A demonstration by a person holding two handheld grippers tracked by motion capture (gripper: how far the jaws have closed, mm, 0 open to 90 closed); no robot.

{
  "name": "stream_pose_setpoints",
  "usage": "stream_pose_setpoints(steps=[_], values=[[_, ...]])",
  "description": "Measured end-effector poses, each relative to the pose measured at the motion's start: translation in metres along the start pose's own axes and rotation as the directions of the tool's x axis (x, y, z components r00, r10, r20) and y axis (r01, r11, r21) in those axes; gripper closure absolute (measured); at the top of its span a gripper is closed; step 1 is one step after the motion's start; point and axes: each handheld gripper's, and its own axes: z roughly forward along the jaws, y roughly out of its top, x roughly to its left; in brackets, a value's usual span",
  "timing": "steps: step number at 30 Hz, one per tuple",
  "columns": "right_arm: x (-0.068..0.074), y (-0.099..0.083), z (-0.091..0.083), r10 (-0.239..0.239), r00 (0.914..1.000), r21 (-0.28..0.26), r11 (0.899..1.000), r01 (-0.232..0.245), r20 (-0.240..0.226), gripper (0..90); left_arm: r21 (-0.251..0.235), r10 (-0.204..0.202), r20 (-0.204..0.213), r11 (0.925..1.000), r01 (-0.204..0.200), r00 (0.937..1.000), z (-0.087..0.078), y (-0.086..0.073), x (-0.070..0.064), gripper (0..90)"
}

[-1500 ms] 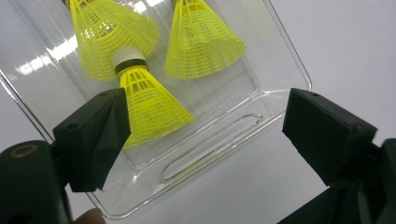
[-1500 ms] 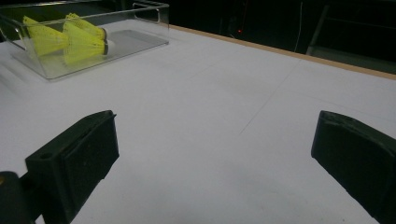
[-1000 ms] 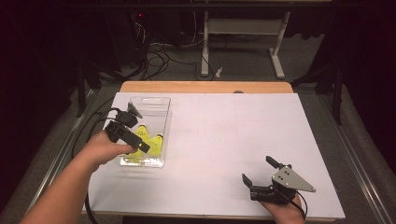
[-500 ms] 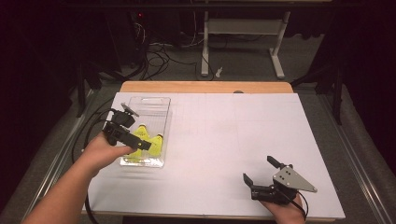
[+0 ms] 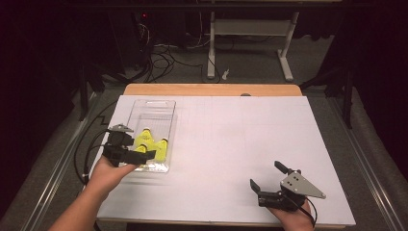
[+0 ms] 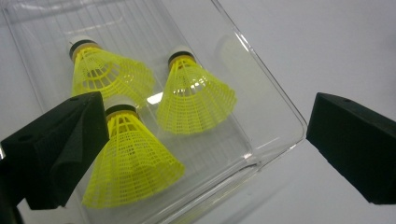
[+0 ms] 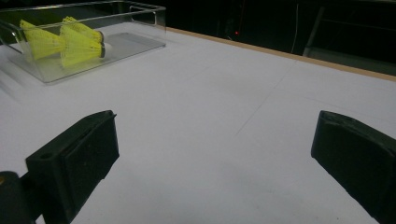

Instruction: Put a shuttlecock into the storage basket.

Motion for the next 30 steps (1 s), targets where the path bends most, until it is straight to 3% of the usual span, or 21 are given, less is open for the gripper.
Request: stream_pose_setpoints(steps=[2, 4, 6, 9, 13, 16, 19, 24, 28, 30], values=[[-0.001, -0.001, 0.0, 0.001, 1.0, 0.003, 1.0, -0.001, 0.003, 1.3, -0.051, 0.019, 0.017, 0.9985, -0.018, 0.9997, 0.001, -0.005, 0.001, 0.3], [-0.001, -0.001, 0.0, 0.003, 1.0, 0.004, 1.0, -0.003, 0.004, 1.3, -0.068, 0.015, -0.014, 0.9975, -0.016, 0.9998, 0.002, -0.012, -0.002, 0.3], [-0.001, -0.001, 0.0, 0.005, 1.0, 0.004, 1.0, -0.005, 0.006, 1.3, -0.106, 0.015, -0.004, 0.9943, -0.016, 0.9999, 0.001, -0.016, -0.003, 0.4], [-0.001, -0.001, 0.001, 0.009, 0.9999, 0.005, 1.0, -0.009, 0.01, 1.3, -0.172, 0.028, -0.007, 0.9847, -0.029, 0.9996, -0.003, -0.025, -0.008, 0.8], [-0.001, -0.002, 0.001, 0.012, 0.9998, 0.008, 1.0, -0.012, 0.012, 1.3, -0.232, 0.062, -0.043, 0.9703, -0.07, 0.9971, -0.008, -0.039, -0.016, 0.9], [0.0, -0.002, 0.001, 0.015, 0.9998, 0.009, 1.0, -0.015, 0.013, 1.3, -0.28, 0.063, -0.03, 0.9576, -0.069, 0.9975, -0.013, -0.051, -0.02, 0.9], [0.0, -0.002, 0.0, 0.017, 0.9997, 0.008, 1.0, -0.017, 0.016, 1.3, -0.301, 0.097, -0.042, 0.9479, -0.106, 0.9943, -0.018, -0.061, -0.024, 0.9], [-0.001, -0.003, 0.0, 0.022, 0.9995, 0.009, 1.0, -0.022, 0.023, 1.3, -0.343, 0.097, -0.019, 0.9344, -0.097, 0.9951, -0.025, -0.078, -0.027, 1.1], [-0.002, -0.004, 0.0, 0.023, 0.9994, 0.012, 1.0, -0.023, 0.027, 1.3, -0.354, 0.09, 0.003, 0.9317, -0.083, 0.9959, -0.025, -0.088, -0.024, 1.0], [-0.002, -0.004, 0.0, 0.028, 0.9991, 0.012, 1.0, -0.029, 0.03, 1.3, -0.368, 0.084, 0.01, 0.9269, -0.075, 0.9964, -0.024, -0.093, -0.023, 1.1]])
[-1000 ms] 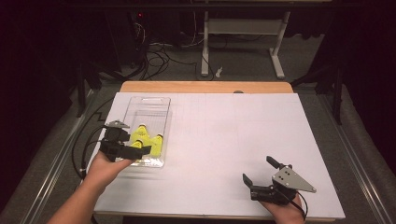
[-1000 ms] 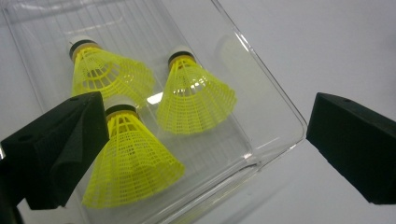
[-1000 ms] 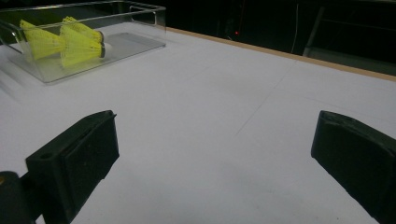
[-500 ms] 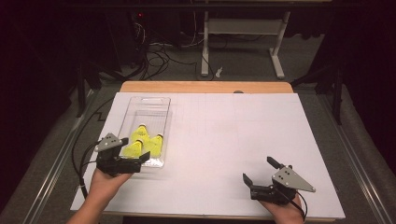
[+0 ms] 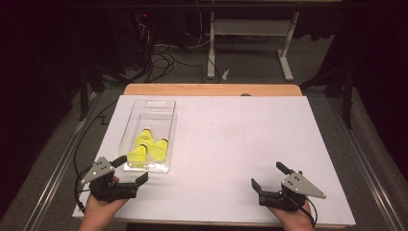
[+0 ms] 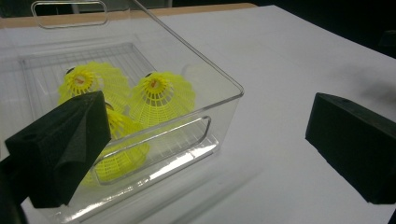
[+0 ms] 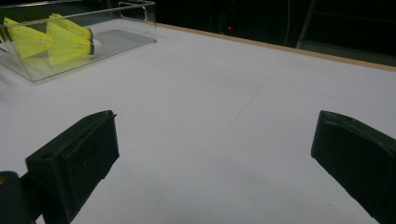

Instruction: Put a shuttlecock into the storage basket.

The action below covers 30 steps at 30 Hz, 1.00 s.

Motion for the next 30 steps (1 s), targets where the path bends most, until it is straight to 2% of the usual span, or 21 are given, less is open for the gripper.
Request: stream_pose_setpoints(steps=[2, 5, 9, 12, 16, 25, 30], values=[[0.0, 0.0, -0.001, 0.003, 1.0, -0.001, 1.0, -0.003, 0.004, 1.3, -0.008, -0.003, 0.015, 1.0, 0.003, 0.9999, 0.0, -0.004, 0.001, 1.1], [-0.001, 0.0, -0.001, 0.004, 1.0, -0.006, 1.0, -0.004, 0.009, 1.3, 0.002, 0.005, 0.009, 1.0, -0.005, 1.0, 0.001, -0.006, 0.003, 1.1], [-0.001, 0.0, -0.002, 0.01, 0.9998, -0.008, 1.0, -0.01, 0.016, 1.3, -0.009, 0.01, 0.011, 0.9999, -0.01, 0.9999, 0.004, -0.006, 0.008, 1.0], [-0.002, -0.001, -0.002, 0.021, 0.9993, -0.001, 1.0, -0.021, 0.031, 1.3, 0.0, 0.019, 0.01, 0.9998, -0.019, 0.9998, 0.004, -0.004, 0.01, 0.5], [-0.004, -0.002, -0.003, 0.027, 0.9986, -0.003, 1.0, -0.027, 0.045, 1.3, 0.0, 0.027, 0.026, 0.9996, -0.027, 0.9993, 0.004, -0.004, 0.01, 0.2], [-0.006, -0.001, -0.008, 0.032, 0.9981, -0.017, 0.999, -0.031, 0.053, 1.3, -0.014, 0.003, 0.023, 0.9999, -0.002, 0.9997, 0.003, -0.004, 0.013, 0.5], [-0.006, -0.001, -0.007, 0.025, 0.9986, -0.014, 1.0, -0.024, 0.046, 1.3, -0.017, 0.01, 0.022, 0.9998, -0.009, 0.9997, 0.004, -0.005, 0.012, 0.2]])
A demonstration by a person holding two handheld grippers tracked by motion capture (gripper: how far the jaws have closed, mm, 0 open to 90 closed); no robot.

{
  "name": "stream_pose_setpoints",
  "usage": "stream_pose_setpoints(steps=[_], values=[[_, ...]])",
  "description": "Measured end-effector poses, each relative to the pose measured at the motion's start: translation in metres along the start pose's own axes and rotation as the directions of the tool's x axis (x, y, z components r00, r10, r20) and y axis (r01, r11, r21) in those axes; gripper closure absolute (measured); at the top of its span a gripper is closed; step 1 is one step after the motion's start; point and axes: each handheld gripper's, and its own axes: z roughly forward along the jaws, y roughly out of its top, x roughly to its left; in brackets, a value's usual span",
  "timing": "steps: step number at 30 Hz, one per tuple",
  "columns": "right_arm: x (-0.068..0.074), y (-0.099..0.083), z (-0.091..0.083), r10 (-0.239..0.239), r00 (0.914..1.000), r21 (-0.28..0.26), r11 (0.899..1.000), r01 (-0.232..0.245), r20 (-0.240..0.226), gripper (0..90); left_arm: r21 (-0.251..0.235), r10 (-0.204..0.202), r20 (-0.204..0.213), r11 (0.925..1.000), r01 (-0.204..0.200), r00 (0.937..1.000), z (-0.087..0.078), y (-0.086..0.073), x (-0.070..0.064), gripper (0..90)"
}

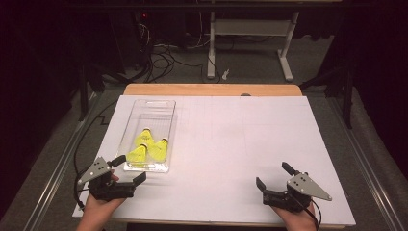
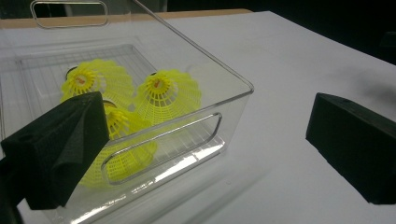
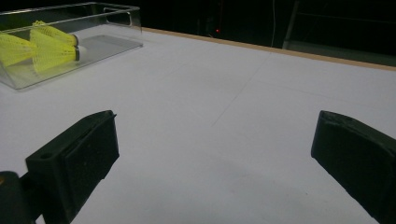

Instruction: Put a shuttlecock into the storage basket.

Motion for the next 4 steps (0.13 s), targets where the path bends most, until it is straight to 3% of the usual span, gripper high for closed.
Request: stream_pose_setpoints(steps=[4], values=[[0.0005, 0.0003, 0.0002, -0.006, 1.0, 0.001, 1.0, 0.006, -0.003, 1.3, -0.015, 0.007, -0.001, 0.9999, -0.007, 1.0, -0.0012, 0.0002, -0.0009, 0.2]])
